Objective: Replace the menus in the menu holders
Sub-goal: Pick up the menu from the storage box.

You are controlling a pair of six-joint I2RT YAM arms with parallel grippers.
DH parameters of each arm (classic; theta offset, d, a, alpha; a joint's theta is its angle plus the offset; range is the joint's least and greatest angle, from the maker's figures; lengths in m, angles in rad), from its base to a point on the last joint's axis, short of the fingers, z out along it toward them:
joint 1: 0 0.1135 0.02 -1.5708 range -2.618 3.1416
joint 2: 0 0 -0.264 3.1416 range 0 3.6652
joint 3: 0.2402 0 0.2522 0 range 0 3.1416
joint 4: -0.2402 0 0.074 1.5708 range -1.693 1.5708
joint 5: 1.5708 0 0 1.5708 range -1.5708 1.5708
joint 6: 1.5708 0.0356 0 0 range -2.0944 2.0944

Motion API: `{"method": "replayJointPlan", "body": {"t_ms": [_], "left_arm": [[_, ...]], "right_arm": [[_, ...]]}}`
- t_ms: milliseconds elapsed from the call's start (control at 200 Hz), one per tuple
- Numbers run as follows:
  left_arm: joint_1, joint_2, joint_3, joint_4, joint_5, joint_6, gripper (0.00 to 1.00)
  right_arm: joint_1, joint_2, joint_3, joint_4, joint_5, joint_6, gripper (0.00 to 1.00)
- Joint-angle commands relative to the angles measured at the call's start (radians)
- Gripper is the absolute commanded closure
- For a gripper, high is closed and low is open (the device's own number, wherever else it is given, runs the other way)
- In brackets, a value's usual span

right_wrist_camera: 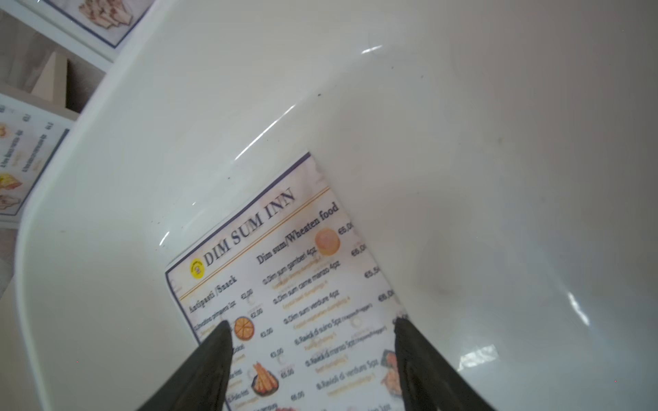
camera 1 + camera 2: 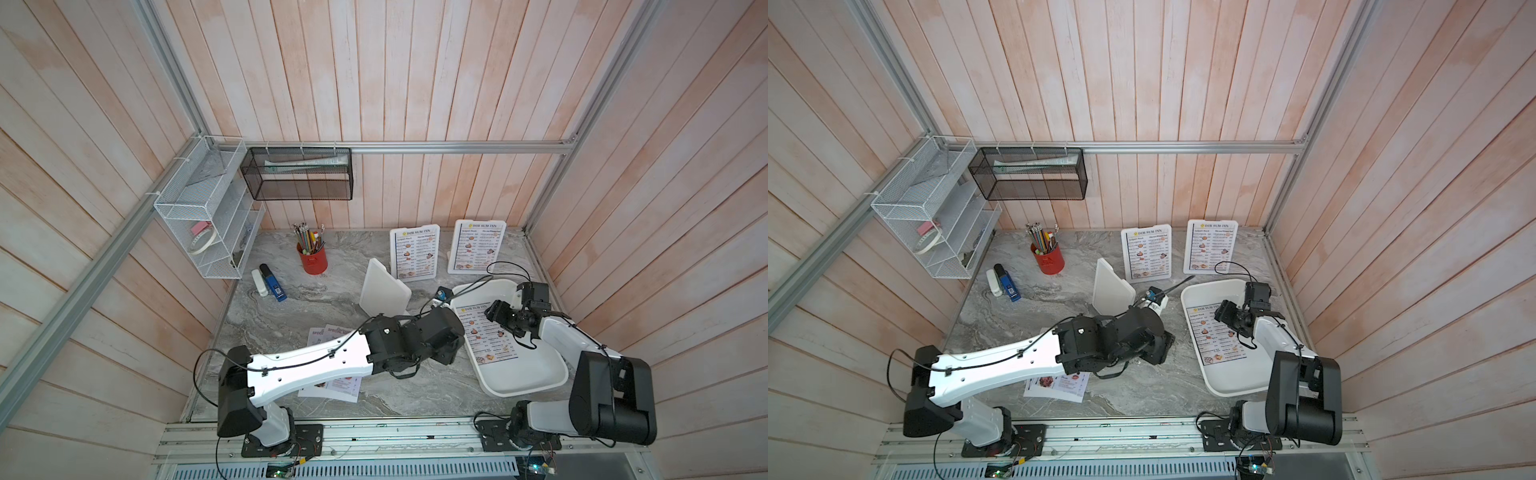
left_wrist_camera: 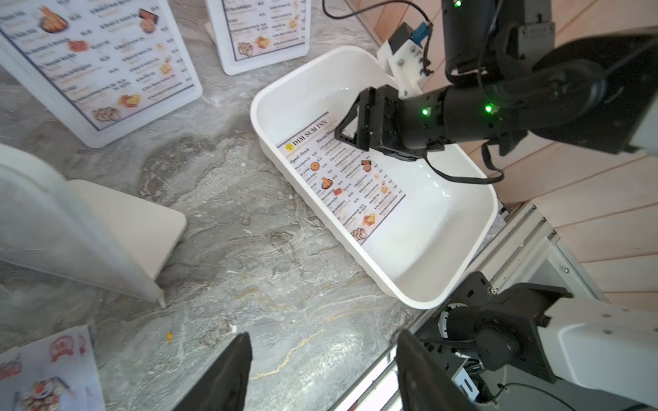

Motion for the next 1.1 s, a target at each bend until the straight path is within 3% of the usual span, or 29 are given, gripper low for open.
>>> {"method": "replayJointPlan", "body": {"t_ms": [0, 295, 720, 1095], "left_arm": [[-0.007, 0.069, 0.023, 0.063, 0.025, -0.046, 0.33], [0.059, 0.223, 0.015, 0.182, 0.106, -0.082, 0.31], [0.179, 0.384, 0.028, 0.334, 0.251, -0.125, 0.31], [0.205, 0.43, 0.034, 0.435, 0.315, -0.138, 0.31]], "right_arm": [[-0.023, 0.016, -0.029, 0.068, 0.058, -0.008, 0.26], [-0.033, 0.108, -0.047, 0.091, -0.155, -0.006, 0.26], [0.005, 0.077, -0.161, 0.135, -0.274, 0.034, 0.29], [0.007, 0.042, -0.188, 0.136, -0.361, 0.064, 0.32]]}}
